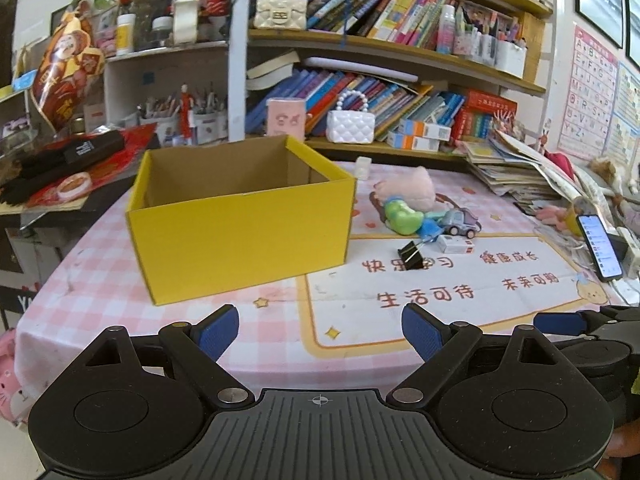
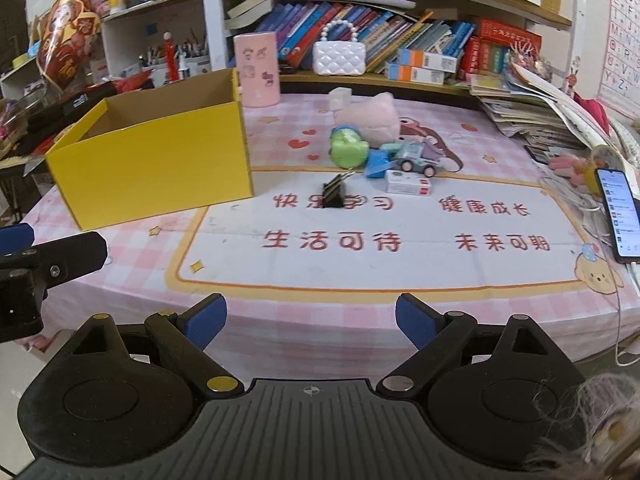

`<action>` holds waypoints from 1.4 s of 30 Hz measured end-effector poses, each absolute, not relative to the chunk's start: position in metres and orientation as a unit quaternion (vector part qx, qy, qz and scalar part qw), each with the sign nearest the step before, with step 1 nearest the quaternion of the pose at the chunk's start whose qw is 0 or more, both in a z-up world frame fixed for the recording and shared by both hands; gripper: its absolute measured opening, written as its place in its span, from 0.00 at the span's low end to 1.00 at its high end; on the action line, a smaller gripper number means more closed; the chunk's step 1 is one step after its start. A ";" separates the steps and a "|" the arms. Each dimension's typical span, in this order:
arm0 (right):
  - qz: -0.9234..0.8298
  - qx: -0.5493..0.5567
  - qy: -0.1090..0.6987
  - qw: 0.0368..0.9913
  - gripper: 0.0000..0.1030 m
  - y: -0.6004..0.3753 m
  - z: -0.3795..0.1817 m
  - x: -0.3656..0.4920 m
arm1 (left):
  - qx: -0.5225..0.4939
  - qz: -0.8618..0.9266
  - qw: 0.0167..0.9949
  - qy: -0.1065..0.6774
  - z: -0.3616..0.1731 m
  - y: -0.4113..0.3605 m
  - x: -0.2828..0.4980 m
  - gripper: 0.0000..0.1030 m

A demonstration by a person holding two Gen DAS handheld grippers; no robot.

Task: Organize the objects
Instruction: 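Move both tools back toward the remaining toys, then grasp the black binder clip with the left tool while the right tool grasps the white card box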

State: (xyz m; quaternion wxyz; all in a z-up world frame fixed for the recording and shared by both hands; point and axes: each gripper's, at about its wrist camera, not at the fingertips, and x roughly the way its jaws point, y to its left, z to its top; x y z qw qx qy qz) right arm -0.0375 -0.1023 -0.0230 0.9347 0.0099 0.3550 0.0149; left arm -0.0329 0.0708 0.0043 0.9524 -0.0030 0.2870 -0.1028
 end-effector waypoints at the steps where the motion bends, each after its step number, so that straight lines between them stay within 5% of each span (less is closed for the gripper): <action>1: 0.012 0.012 0.354 0.935 0.89 -0.106 -0.023 -0.036 | 0.001 -0.106 0.952 0.288 0.005 0.066 -0.030 0.88; 32: -0.022 0.031 0.351 0.935 0.87 -0.223 -0.022 0.060 | 0.037 -0.131 0.941 0.309 -0.009 -0.053 0.072 0.87; 38: -0.026 0.058 0.364 0.929 0.85 -0.247 -0.031 0.089 | 0.028 -0.112 0.935 0.336 -0.024 -0.075 0.109 0.65; 42: -0.022 0.068 0.368 0.927 0.85 -0.256 -0.037 0.105 | 0.036 -0.095 0.933 0.346 -0.033 -0.087 0.132 0.60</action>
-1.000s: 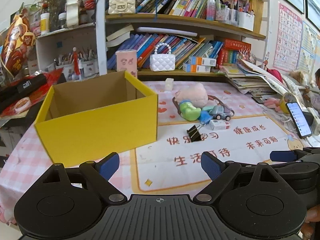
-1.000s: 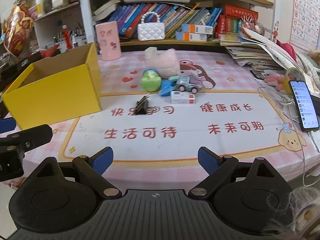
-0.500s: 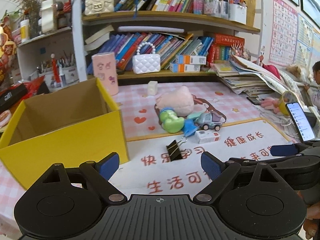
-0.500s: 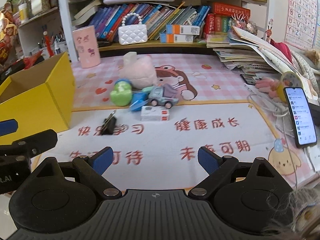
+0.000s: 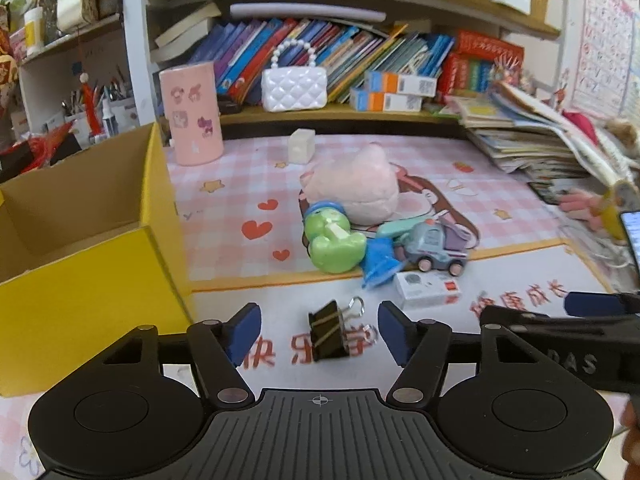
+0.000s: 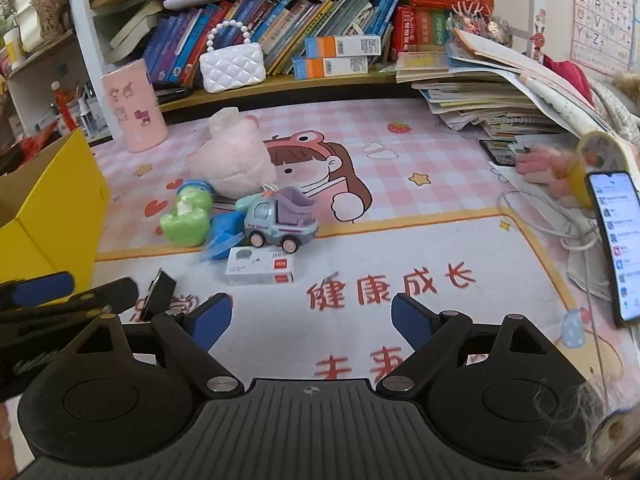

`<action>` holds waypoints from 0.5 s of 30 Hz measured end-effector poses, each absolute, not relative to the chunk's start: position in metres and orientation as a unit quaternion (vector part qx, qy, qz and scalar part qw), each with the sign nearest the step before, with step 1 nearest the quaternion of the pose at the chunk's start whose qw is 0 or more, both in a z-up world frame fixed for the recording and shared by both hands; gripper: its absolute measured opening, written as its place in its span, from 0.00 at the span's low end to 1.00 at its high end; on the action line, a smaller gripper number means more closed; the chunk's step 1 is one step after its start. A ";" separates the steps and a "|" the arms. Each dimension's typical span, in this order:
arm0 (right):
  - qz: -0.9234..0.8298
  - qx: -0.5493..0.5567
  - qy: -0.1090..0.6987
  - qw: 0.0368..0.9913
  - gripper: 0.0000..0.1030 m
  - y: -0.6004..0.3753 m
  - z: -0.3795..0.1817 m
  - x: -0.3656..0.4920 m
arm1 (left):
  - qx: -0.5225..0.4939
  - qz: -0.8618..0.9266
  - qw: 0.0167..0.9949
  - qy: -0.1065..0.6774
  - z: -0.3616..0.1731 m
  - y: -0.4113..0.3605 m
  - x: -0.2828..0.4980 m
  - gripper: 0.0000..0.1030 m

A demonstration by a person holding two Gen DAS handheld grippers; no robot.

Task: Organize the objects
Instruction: 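Grasp the black binder clip with the left tool while the right tool grasps the white card box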

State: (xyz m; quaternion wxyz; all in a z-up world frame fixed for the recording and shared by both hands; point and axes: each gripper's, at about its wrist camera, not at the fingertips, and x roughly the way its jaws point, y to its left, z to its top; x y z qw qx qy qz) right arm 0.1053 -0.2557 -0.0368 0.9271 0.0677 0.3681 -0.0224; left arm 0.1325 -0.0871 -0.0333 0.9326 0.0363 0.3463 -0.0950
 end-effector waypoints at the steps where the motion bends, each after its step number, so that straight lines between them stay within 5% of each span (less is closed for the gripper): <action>1: -0.020 0.065 0.369 0.927 0.85 -0.256 -0.038 0.108 | 0.042 -0.094 0.932 0.349 -0.036 -0.090 0.137 0.59; 8: -0.005 0.061 0.378 0.924 0.85 -0.261 -0.046 0.126 | 0.084 -0.093 0.923 0.364 -0.054 -0.105 0.159 0.46; 11: -0.001 0.061 0.380 0.923 0.85 -0.263 -0.048 0.133 | 0.099 -0.095 0.919 0.369 -0.060 -0.110 0.163 0.30; 12: 0.002 0.062 0.381 0.923 0.85 -0.263 -0.048 0.135 | 0.102 -0.098 0.919 0.369 -0.061 -0.110 0.163 0.15; 15: 0.007 0.064 0.385 0.921 0.85 -0.261 -0.051 0.143 | 0.088 -0.099 0.920 0.368 -0.060 -0.106 0.163 0.09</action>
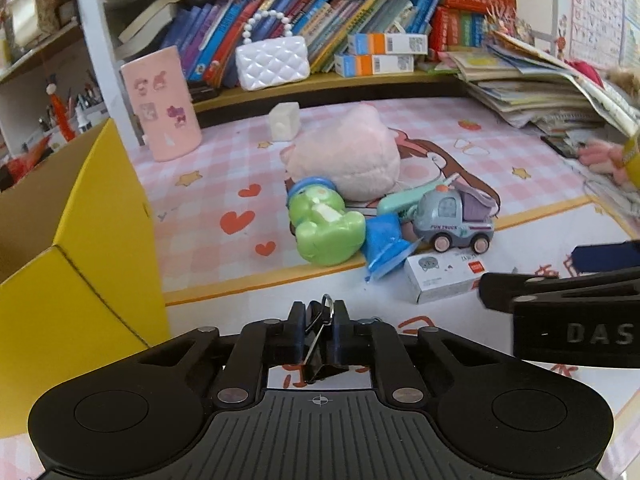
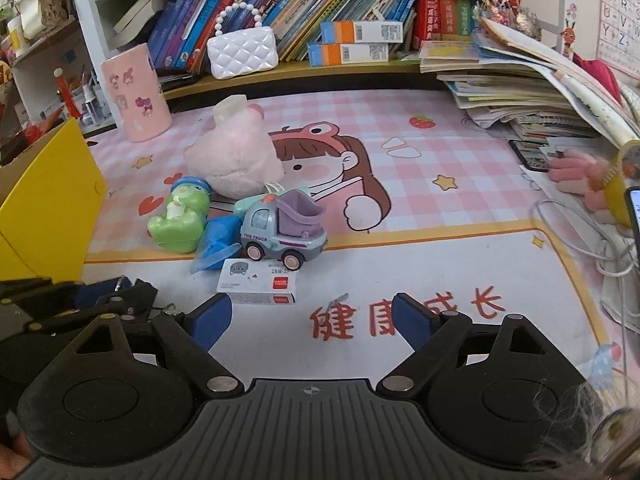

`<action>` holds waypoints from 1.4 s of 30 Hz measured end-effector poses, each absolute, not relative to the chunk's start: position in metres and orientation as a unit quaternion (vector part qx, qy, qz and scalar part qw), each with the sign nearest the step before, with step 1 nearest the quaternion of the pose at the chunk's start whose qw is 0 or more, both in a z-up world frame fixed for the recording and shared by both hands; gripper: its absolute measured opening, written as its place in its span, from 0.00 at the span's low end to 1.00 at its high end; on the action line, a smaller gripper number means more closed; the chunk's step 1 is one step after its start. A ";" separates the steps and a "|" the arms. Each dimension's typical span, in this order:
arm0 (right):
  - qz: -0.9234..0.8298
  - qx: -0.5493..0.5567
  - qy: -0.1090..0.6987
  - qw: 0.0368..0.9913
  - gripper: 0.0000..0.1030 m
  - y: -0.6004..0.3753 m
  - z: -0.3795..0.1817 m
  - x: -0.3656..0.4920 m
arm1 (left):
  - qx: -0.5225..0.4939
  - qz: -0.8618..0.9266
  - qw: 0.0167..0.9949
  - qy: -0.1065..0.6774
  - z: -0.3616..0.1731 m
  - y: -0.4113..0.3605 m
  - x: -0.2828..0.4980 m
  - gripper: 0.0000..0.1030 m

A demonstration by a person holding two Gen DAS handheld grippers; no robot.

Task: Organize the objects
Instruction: 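Grasp the black binder clip with the left tool while the right tool grasps the white card box, then carry the binder clip and white card box over the yellow box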

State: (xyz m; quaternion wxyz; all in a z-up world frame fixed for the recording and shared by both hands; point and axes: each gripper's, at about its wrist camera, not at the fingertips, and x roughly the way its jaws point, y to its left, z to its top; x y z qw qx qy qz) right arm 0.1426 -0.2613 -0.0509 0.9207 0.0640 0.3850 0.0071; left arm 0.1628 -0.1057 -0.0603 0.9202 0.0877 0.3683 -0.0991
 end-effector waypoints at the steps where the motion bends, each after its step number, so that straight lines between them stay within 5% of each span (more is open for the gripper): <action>1: 0.011 0.064 0.386 0.920 0.85 -0.260 -0.052 0.145 | 0.083 -0.097 0.921 0.367 -0.058 -0.103 0.162 0.09; 10: 0.051 0.069 0.395 0.915 0.84 -0.242 -0.065 0.171 | 0.031 -0.080 0.928 0.364 -0.038 -0.075 0.140 0.07; 16: 0.053 0.028 0.397 0.916 0.70 -0.219 -0.076 0.185 | 0.005 -0.071 0.925 0.373 -0.035 -0.064 0.123 0.07; 18: 0.045 0.006 0.391 0.919 0.50 -0.215 -0.077 0.184 | 0.005 -0.073 0.925 0.373 -0.035 -0.064 0.119 0.07; 42: 0.083 -0.004 0.380 0.921 0.49 -0.199 -0.032 0.083 | -0.019 -0.109 0.933 0.343 -0.027 -0.017 0.071 0.07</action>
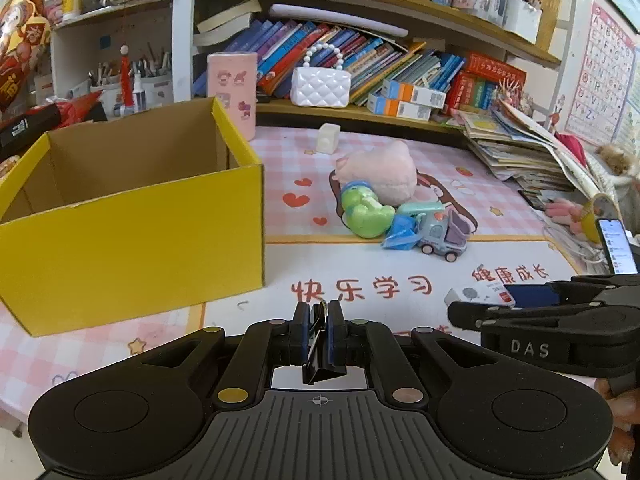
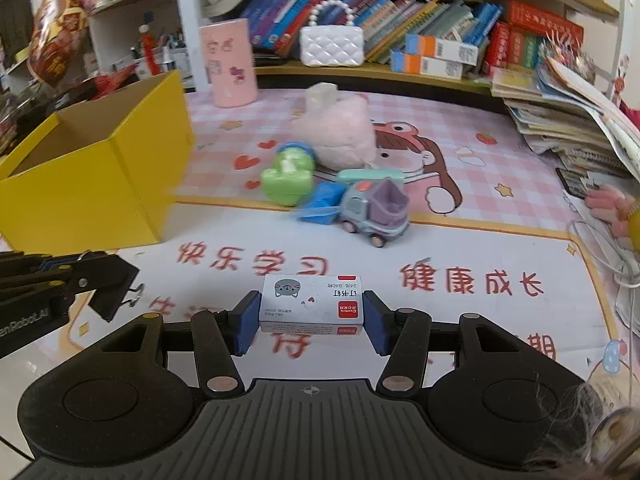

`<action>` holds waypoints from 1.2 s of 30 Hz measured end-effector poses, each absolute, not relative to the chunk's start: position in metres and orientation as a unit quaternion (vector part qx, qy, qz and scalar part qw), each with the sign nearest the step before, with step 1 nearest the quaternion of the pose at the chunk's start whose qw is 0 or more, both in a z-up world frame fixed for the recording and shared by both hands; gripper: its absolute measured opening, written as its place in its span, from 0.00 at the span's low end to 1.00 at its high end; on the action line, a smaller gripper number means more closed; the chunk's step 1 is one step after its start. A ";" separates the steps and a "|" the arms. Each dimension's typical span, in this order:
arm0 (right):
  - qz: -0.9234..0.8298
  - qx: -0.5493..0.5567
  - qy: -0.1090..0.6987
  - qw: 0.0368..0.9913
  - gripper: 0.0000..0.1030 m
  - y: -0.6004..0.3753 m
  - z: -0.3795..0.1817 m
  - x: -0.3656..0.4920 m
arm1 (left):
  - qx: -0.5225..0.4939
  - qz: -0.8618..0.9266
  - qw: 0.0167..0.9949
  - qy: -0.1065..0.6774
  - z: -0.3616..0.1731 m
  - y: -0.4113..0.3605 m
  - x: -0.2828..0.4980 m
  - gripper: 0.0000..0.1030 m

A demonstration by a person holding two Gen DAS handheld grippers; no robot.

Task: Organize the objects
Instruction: 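Carry the binder clip and white card box over the yellow box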

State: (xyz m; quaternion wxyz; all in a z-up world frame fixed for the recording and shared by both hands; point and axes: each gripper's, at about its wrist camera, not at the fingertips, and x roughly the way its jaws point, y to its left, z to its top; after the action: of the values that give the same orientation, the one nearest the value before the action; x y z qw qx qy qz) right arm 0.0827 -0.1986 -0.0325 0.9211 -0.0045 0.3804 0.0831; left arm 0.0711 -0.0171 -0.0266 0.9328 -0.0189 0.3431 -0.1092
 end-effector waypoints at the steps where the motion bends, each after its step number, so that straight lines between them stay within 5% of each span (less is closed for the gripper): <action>1: 0.085 -0.007 0.381 0.920 0.49 -0.195 -0.032 0.080 | -0.020 -0.110 0.933 0.342 -0.026 -0.014 0.068 0.07; 36: 0.147 -0.032 0.385 0.911 0.49 -0.055 -0.039 -0.012 | -0.036 -0.072 0.939 0.336 -0.027 0.113 -0.027 0.07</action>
State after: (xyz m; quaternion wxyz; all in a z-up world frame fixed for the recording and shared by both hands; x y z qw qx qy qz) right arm -0.0124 -0.0548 -0.0389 0.9107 -0.0316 0.3848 0.1466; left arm -0.0270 0.1131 -0.0274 0.9386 -0.0358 0.3356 -0.0720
